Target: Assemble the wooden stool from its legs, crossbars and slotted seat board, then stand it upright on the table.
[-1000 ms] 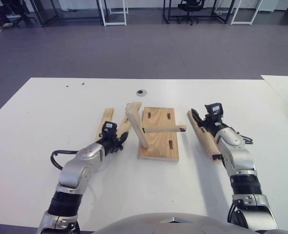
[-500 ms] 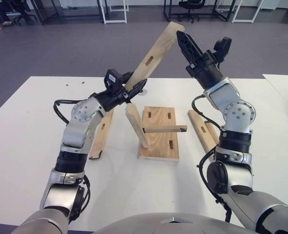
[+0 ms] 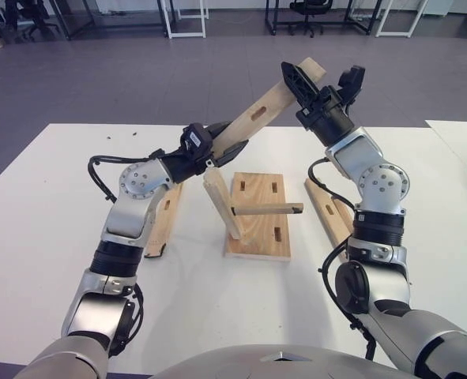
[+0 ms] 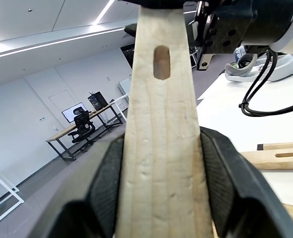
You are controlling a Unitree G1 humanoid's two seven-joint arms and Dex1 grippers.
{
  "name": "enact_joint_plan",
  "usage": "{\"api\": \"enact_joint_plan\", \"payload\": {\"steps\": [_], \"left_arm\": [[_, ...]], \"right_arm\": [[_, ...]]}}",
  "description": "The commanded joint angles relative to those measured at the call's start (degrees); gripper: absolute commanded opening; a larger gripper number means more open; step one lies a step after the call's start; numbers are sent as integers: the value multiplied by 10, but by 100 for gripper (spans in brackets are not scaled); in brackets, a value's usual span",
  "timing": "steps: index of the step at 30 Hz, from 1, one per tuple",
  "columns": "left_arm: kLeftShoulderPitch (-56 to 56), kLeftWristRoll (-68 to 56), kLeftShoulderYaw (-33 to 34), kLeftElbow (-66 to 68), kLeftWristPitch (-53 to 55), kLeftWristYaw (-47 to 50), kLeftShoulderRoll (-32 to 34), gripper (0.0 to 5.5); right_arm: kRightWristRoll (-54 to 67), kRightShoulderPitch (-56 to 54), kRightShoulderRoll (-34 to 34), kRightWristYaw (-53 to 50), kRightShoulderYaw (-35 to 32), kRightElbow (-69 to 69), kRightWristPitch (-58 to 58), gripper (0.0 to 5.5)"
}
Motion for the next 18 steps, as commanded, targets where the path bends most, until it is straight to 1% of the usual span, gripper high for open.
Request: {"api": "enact_joint_plan", "payload": {"steps": [1, 3, 5, 8, 10, 12, 13, 15, 16, 18], "left_arm": [[-7, 5, -4, -3, -15, -20, 11, 244], [-5, 10, -4, 0, -11, -19, 12, 273], [3, 30, -2, 9, -2, 0, 16, 307], [66, 27, 28, -10, 27, 31, 25, 348], [146, 50, 35, -41, 61, 64, 35, 388], [226, 74, 32, -70, 109, 98, 38, 417], [258, 81, 25, -84, 129, 111, 33, 435], [297, 95, 0, -97, 165, 132, 15, 440], [306, 101, -8, -99, 180, 140, 9, 440], [308, 106, -17, -102, 197, 152, 0, 440]], "right_arm": [[19, 30, -2, -19, -16, -19, 9, 105], [31, 43, 0, -34, -26, -31, 7, 100], [18, 80, -10, -62, -50, -52, -14, 100], [3, 199, -43, -89, -85, -124, -12, 100], [62, 339, -37, -146, -121, -237, 22, 100], [122, 438, -26, -196, -139, -309, 40, 100], [148, 462, -20, -221, -143, -323, 37, 100], [176, 489, -8, -269, -138, -342, 24, 100], [171, 497, -10, -279, -123, -351, 23, 100], [126, 511, -20, -287, -86, -369, 21, 100]]}}
